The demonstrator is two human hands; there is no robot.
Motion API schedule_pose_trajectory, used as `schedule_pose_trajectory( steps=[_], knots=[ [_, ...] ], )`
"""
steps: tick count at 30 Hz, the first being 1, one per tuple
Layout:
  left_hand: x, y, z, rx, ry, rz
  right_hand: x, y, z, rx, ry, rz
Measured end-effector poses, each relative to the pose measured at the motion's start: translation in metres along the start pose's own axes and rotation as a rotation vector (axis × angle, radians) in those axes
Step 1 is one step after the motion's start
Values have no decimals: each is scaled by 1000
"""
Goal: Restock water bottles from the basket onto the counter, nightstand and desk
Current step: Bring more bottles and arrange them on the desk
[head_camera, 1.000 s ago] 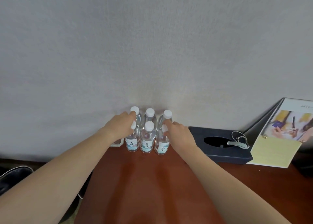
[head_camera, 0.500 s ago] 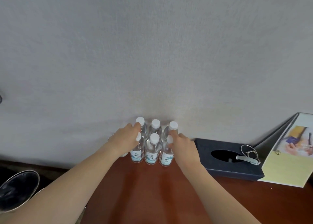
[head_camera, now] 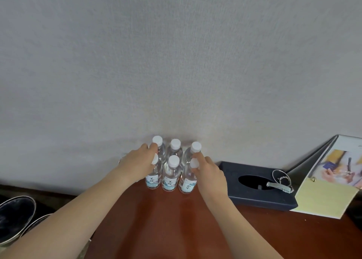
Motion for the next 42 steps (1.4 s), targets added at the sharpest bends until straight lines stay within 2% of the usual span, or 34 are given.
schedule_pose_trajectory(
  steps=[3,5,7,10,14,21,28,29,31,34,37,39,42],
  knots=[
    [-1,-1,-2,0,-23,25,-4,1,-6,-22,-30,48],
    [-2,-3,-2,3,-31,38,-5,6,-21,-114,11,76],
    [-4,-4,-2,-3,-11,57,-1,10,-39,-205,64,45],
    [-7,-7,-2,-29,-25,97,7,11,-56,-247,107,21],
    [-6,-17,-8,-59,-219,160,6,11,-61,-258,94,81],
    [-5,-23,-9,-42,-452,259,8,13,-67,-350,189,43],
    [2,-18,-14,-7,-560,305,9,10,-68,-383,180,58],
    [6,-16,-20,-14,-615,297,8,9,-66,-402,198,58],
    [22,-14,-36,-48,-752,256,3,8,-50,-362,430,60],
    [60,-10,-55,-96,-820,94,6,2,3,-109,815,122],
    [87,2,-57,-79,-651,-93,45,2,38,67,813,-60],
    [87,12,-49,-12,-622,-150,68,6,45,105,814,-224],
    [82,24,-34,107,-654,-198,84,14,43,89,825,-379]
  ],
)
Point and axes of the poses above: each hand's wrist, its own y-axis towards the middle knuckle, its own x-axis out of the palm, z = x × y, the point moved 10 cm from there along y, towards the middle knuckle, and after that the axes turned 6 degrees about y, right-handed, at the moved point
